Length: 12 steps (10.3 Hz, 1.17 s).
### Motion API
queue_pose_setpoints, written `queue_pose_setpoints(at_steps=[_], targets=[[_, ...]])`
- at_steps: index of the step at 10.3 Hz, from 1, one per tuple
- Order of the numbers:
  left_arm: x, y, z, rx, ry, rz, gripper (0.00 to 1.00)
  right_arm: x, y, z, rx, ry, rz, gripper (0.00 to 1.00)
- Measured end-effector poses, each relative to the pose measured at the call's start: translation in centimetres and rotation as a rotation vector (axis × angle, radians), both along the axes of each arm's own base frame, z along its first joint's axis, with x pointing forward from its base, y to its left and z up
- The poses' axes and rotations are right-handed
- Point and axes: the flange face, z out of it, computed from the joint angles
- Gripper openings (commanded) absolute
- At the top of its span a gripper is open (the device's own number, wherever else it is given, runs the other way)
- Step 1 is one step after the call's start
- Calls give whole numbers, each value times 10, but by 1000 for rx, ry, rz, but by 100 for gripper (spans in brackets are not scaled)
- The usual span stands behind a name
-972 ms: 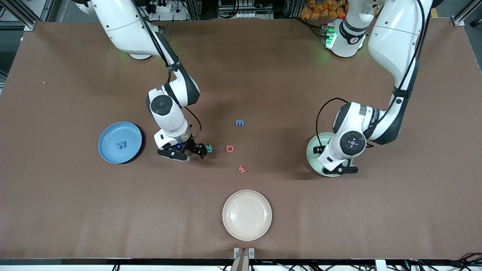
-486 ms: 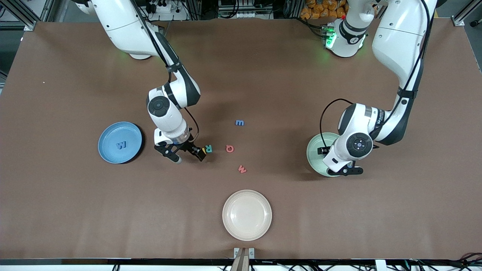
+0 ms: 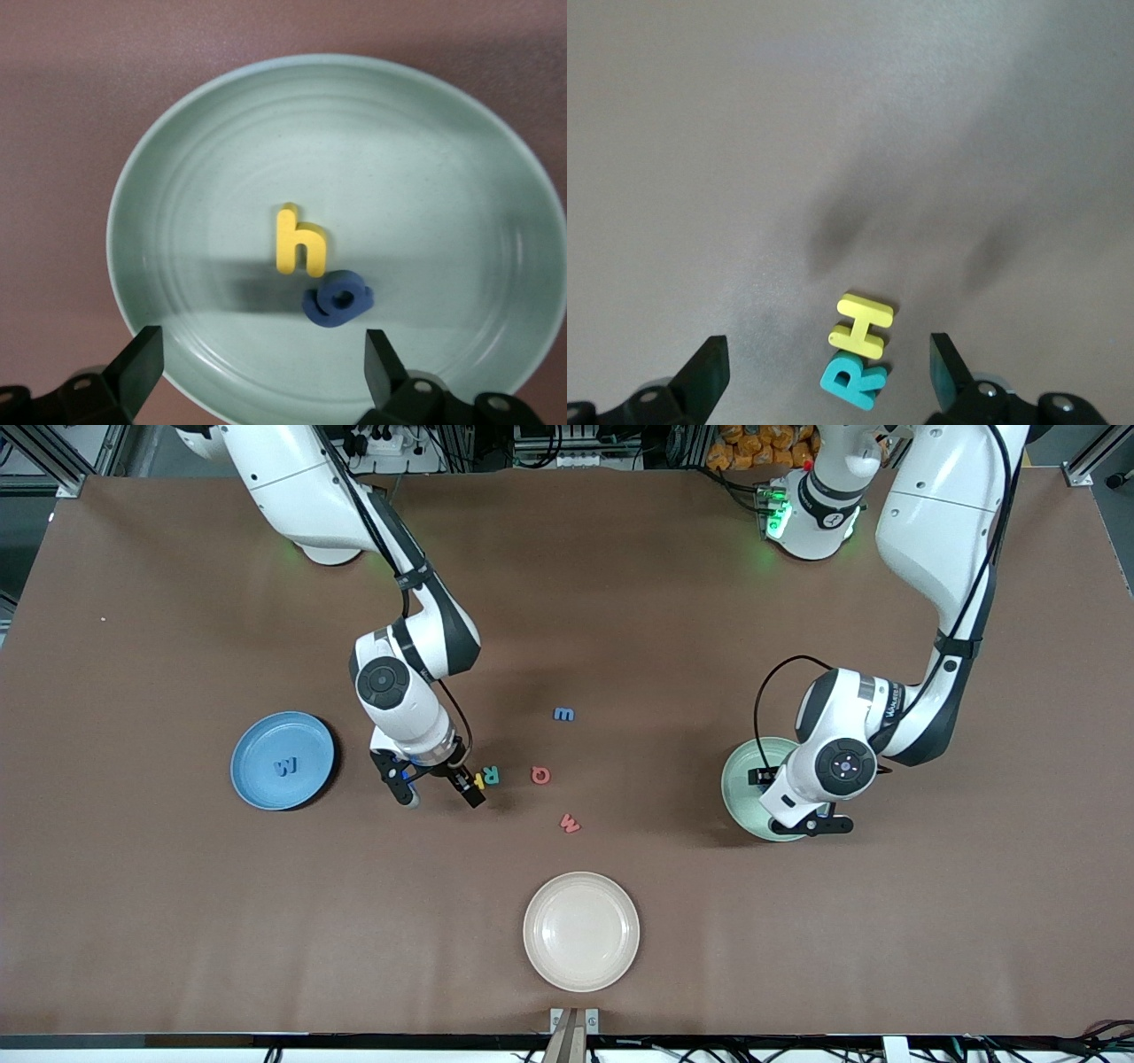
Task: Sort uppercase to blue plate, lowercase to green plate
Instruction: 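Close the right gripper on the yellow H and lift it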
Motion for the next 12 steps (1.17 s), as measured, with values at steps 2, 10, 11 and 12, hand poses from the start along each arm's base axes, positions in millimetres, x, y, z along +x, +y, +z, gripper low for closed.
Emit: queue_pose_setpoints(at_steps=[2,10,11,12], targets=[[-1,4,-2,-1,10,-10,100,-3,-1,-3,-5,33,-46,100],[-1,17,-4,-3,38,-26,100,5,4,-17,-31,110,-145,95],[-1,17,-4,-3,38,-26,100,5,4,-21,-34,113,-144,90],[-1,17,-4,-3,38,-26,100,5,4,-24,-37,115,-144,85]])
